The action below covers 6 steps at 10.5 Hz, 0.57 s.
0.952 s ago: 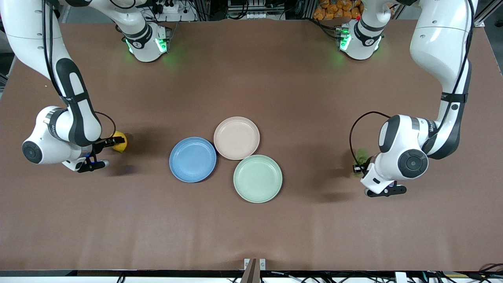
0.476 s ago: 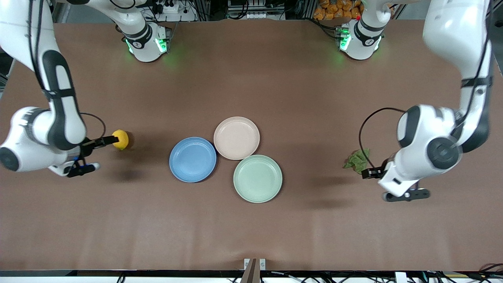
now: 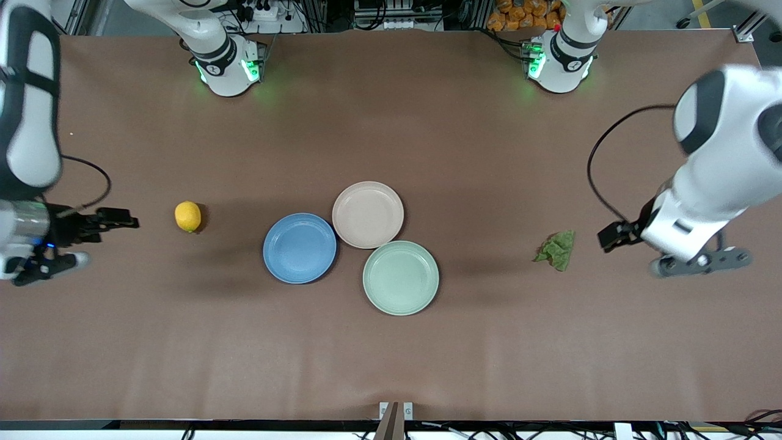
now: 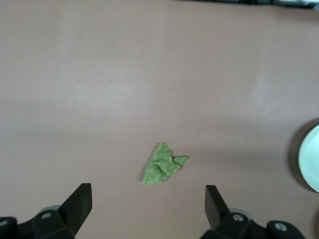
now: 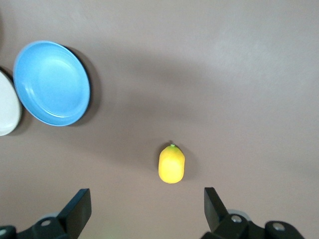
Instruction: Pick lemon and lettuce from blue and beige plates
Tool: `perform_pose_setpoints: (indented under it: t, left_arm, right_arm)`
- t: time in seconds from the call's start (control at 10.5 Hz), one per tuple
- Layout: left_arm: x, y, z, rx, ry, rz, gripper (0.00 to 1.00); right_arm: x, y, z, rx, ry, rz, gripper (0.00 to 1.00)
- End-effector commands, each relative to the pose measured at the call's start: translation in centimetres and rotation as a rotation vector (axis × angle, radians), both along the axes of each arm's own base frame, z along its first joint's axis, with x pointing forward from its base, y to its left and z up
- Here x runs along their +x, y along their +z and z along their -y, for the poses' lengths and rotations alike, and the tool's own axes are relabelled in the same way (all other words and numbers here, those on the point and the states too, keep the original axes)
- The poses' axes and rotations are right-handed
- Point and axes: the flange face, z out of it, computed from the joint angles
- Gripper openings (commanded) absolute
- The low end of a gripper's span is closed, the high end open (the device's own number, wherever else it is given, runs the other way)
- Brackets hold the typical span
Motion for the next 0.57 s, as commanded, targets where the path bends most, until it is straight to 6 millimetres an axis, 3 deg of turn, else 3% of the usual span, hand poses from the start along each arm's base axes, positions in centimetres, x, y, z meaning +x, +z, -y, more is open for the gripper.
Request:
perform_pose_setpoints:
  t: [0.0,0.19,0.48]
  left_arm:
    - [-2.6,3.9,-0.7,0.005,-0.088,-0.008,1.0]
    - [-3.7,6.3,-1.7,0.015,-0.206,0.004,1.0]
    - [-4.8,7.0,-4.0,-0.08,-0.153,-0.051,1.0]
  right_arm:
    - [-1.4,5.1,0.1,-0.025,-0.04,0.058,1.0]
    - [-2.7,8.9,-0.9,-0.091,-0.086,0.102,1.0]
    - [-5.1,13.6,-2.6,-0.112,-0.12,0.149,1.0]
